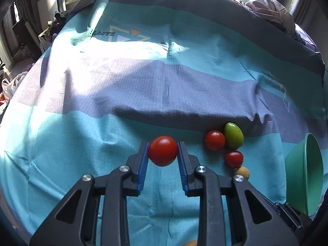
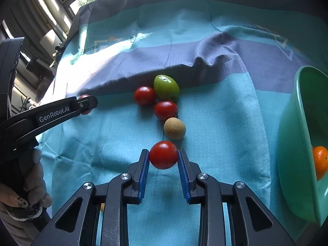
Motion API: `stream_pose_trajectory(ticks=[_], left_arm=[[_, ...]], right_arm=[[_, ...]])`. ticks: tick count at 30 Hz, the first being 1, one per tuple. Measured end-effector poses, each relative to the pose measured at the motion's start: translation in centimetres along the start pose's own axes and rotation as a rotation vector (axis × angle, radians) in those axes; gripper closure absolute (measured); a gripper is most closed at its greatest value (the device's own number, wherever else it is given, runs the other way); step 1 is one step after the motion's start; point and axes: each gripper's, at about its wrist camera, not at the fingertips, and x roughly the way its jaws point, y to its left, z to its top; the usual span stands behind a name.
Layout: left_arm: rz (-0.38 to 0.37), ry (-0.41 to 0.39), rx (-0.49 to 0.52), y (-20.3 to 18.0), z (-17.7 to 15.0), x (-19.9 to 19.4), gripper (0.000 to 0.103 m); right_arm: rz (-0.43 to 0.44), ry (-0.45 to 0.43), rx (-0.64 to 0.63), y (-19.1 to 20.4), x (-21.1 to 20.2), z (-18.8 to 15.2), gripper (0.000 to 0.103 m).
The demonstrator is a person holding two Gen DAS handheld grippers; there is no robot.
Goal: Organize fruits
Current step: 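Lift the red tomato with the left gripper and carry it over the green bowl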
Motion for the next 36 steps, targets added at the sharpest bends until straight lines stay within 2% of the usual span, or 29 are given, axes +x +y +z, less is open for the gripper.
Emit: stream_pose_trajectory(ticks=[17, 36], left_arm=[[-0.109, -0.107, 0.051, -2.1, -0.6, -5.0, 0.075], [-0.228, -0.149, 0.136, -5.5, -1.9, -8.0, 0.075]], right_arm=[[0.024, -0.110, 0.048, -1.5, -4.2, 0.2, 0.073], [0.066, -0.227, 0.116, -4.7, -9.2, 0.5, 0.073]])
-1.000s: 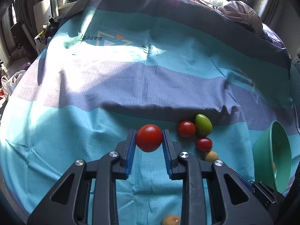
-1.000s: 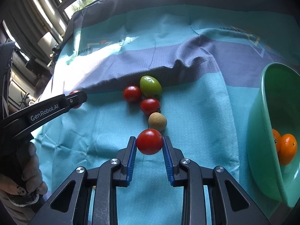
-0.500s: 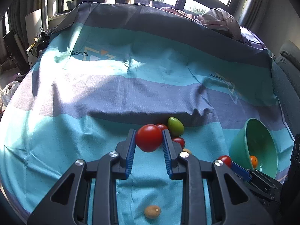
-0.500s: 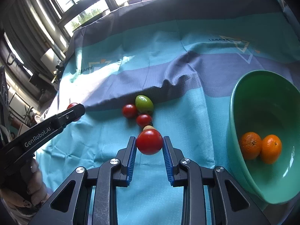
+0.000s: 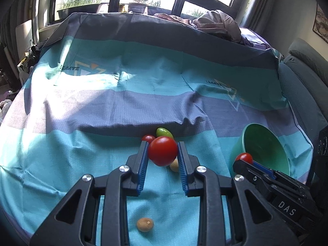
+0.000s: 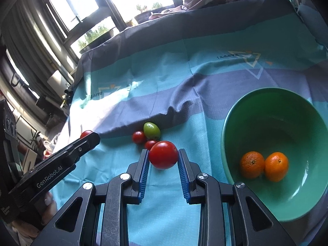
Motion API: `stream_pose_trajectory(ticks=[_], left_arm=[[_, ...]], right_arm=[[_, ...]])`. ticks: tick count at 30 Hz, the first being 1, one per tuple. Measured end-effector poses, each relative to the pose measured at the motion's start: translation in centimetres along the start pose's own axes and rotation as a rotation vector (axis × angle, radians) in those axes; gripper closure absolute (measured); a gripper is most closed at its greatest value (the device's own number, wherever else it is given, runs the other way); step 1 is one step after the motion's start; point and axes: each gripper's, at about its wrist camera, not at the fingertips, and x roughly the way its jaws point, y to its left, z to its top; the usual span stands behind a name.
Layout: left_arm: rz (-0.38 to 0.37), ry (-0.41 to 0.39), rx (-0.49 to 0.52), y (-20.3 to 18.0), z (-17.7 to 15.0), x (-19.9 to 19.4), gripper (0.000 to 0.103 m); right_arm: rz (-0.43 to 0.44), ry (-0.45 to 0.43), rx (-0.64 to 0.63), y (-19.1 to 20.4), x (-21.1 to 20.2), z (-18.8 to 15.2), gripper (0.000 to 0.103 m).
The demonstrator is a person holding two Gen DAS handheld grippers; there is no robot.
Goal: Organize fruits
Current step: 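Lift the red tomato with the left gripper and carry it over the green bowl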
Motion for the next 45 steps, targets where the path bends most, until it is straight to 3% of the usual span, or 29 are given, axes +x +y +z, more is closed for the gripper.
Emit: stream_pose_trajectory(ticks=[21, 45], left_arm=[[-0.078, 0.000, 0.061, -3.5, -0.7, -0.6, 0.075], [-0.120, -0.013, 0.154, -10.8, -1.3, -0.1, 0.075]], right_arm=[[-0.011, -0.094, 0.077, -3.1, -3.7, 0.8, 0.073], [-0.037, -0.183, 0.204, -8.5, -7.3, 0.8, 0.073]])
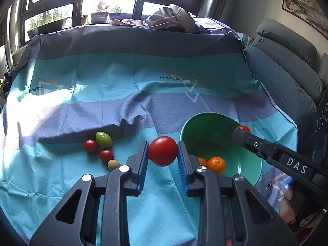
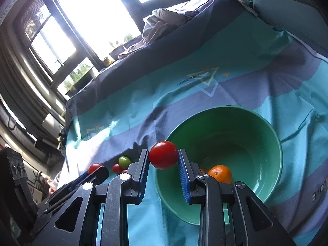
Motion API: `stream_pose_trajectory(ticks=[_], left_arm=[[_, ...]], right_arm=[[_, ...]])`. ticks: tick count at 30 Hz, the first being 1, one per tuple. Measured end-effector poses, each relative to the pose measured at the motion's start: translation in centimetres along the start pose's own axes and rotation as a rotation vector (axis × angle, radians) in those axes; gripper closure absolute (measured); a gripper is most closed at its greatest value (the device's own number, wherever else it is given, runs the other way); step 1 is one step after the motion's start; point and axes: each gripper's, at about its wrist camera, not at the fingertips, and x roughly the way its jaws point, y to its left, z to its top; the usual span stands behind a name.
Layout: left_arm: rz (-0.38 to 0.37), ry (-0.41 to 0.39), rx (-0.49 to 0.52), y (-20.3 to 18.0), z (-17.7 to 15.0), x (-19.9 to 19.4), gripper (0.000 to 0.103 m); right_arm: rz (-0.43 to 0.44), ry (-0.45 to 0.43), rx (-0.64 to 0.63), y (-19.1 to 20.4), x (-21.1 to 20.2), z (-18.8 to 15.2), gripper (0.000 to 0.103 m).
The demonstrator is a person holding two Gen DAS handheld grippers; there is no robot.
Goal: Organize fruits
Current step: 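Lift the red tomato with the left gripper and carry it over the green bowl, then lower the red tomato into the bowl beside the oranges with the left gripper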
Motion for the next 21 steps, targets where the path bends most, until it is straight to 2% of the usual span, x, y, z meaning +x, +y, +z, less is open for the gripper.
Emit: stream_pose_trajectory(ticks=[5, 21], left_arm=[[-0.014, 0.024, 0.015, -1.2, -0.2, 1.5, 0.075], [-0.091, 0.103, 0.057, -4.4, -1.3, 4.9, 0.075]], right_arm=[[-0.045, -0.010, 0.033, -1.6, -0.1, 0.4, 0.073], [-0.096, 0.009, 0.121, -5.1, 0.0, 0.9, 0.073]])
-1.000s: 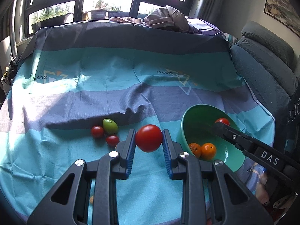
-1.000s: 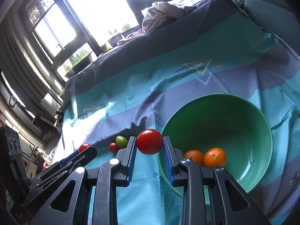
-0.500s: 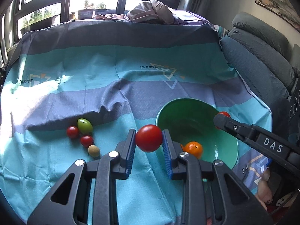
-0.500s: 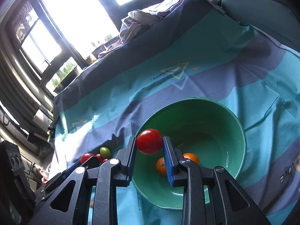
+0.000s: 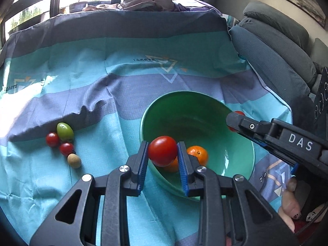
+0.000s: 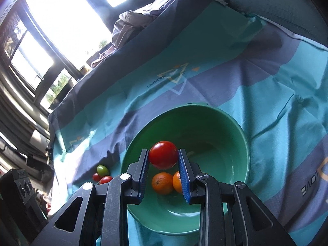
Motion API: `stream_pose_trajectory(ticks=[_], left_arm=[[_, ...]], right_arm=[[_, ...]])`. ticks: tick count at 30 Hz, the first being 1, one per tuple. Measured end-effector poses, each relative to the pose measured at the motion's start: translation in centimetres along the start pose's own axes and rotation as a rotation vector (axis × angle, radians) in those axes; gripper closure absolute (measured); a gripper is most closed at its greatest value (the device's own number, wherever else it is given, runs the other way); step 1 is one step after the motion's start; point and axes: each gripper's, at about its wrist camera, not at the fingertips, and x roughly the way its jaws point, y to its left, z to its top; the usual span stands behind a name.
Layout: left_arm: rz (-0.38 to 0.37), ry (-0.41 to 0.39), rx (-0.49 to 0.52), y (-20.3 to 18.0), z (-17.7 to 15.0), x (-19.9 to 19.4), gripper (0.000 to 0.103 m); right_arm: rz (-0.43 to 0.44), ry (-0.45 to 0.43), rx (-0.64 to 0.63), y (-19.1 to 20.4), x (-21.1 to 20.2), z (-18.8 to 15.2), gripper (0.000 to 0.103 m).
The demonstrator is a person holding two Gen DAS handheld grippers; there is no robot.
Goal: Organize fruits
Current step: 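Lower the red tomato into the bowl beside the oranges with the left gripper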
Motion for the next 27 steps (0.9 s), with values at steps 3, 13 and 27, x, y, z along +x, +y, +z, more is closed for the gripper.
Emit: stream_pose_trajectory(ticks=[3, 13, 27], left_arm=[[-0.007, 0.009, 0.012, -0.5, -0.1, 0.4, 0.075], [-0.033, 0.036, 0.038, -1.5, -0.2, 1.6, 0.075], [-0.052, 0.071, 0.060, -2.5, -0.4, 3.0, 0.075]], right_arm=[[-0.001, 0.005, 0.002, 0.0, 0.2, 0.1, 0.073], [-0.014, 0.020, 0.015, -0.6, 0.7, 0.1, 0.072], [-0.023, 0.055, 0.011, -0.8, 1.4, 0.0, 0.072]])
